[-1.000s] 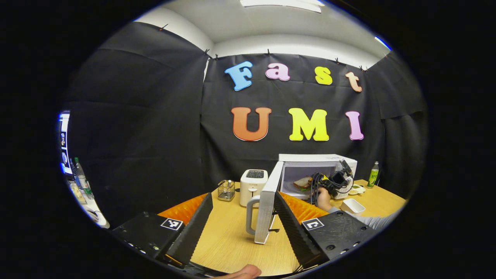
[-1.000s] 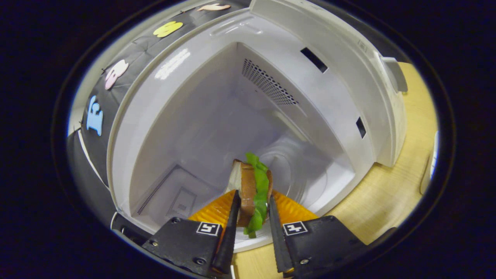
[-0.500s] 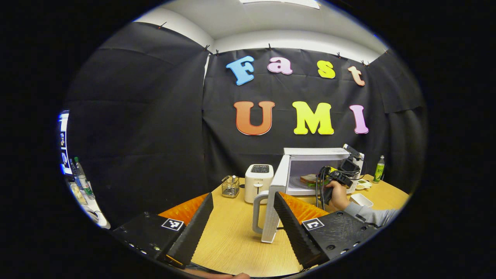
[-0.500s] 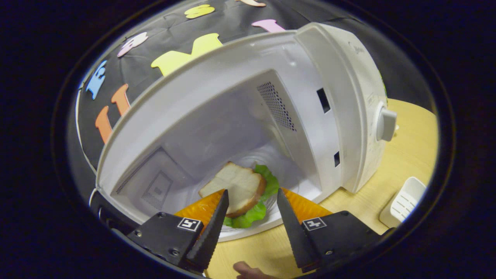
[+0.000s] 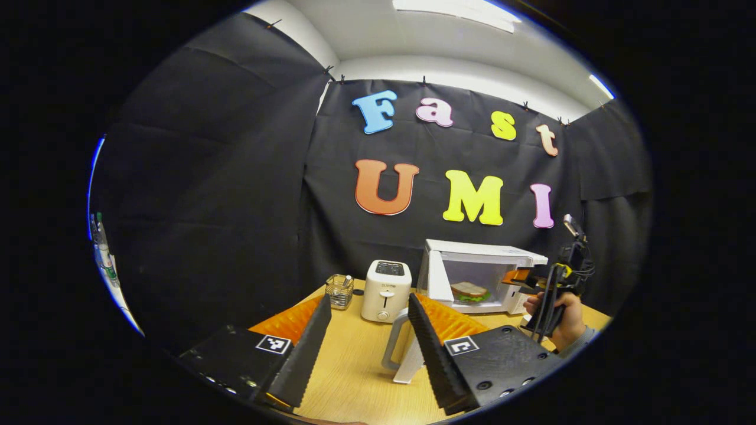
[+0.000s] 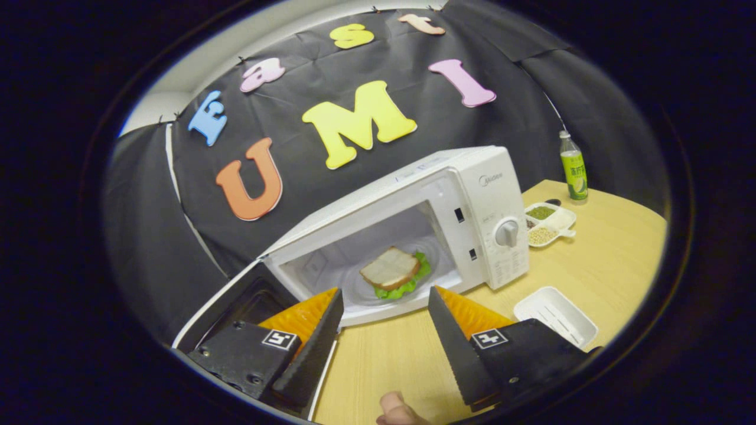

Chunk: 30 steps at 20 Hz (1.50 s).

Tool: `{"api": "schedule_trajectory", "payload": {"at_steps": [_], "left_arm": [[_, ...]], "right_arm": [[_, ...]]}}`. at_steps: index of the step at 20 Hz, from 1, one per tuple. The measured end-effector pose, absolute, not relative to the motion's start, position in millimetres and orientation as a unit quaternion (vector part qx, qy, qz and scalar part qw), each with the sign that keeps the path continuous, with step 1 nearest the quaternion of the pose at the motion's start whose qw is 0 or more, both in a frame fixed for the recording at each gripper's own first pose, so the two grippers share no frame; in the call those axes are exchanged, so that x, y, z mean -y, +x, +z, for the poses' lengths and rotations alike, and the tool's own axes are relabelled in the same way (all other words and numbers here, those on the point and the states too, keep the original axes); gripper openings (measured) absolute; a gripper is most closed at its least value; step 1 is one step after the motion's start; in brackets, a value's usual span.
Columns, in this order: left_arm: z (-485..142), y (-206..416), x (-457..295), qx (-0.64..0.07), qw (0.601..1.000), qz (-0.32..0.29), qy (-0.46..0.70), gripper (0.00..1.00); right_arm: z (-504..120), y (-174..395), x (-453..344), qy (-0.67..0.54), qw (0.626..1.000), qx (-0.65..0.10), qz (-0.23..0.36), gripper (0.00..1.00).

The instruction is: Open the microwave oven with the left hand, put the food in, and close the microwave oven.

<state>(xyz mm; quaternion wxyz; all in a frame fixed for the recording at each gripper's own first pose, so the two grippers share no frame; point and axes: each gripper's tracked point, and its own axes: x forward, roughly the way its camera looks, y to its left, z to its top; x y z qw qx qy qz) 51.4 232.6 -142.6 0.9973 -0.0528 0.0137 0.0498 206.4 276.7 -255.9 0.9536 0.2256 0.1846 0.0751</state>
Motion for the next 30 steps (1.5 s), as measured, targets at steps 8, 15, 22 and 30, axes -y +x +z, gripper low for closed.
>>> {"api": "schedule_trajectory", "payload": {"at_steps": [8, 15, 22, 30], "left_arm": [[-178, 81, -239, -0.033, 0.998, 0.002, -0.053, 0.13], [-230, 108, -234, -0.060, 0.998, -0.030, -0.023, 0.00], [-233, 113, -197, -0.051, 0.997, -0.039, -0.042, 0.00], [-229, 122, -107, -0.053, 0.988, -0.126, -0.067, 0.00]], "right_arm": [[-190, 103, -210, 0.223, 0.964, -0.119, 0.087, 0.92], [-137, 39, -200, 0.179, 0.974, -0.061, 0.124, 0.92], [-93, -12, -189, 0.153, 0.970, -0.022, 0.190, 0.92], [-88, -30, -147, 0.164, 0.967, -0.011, 0.196, 0.84]]}}
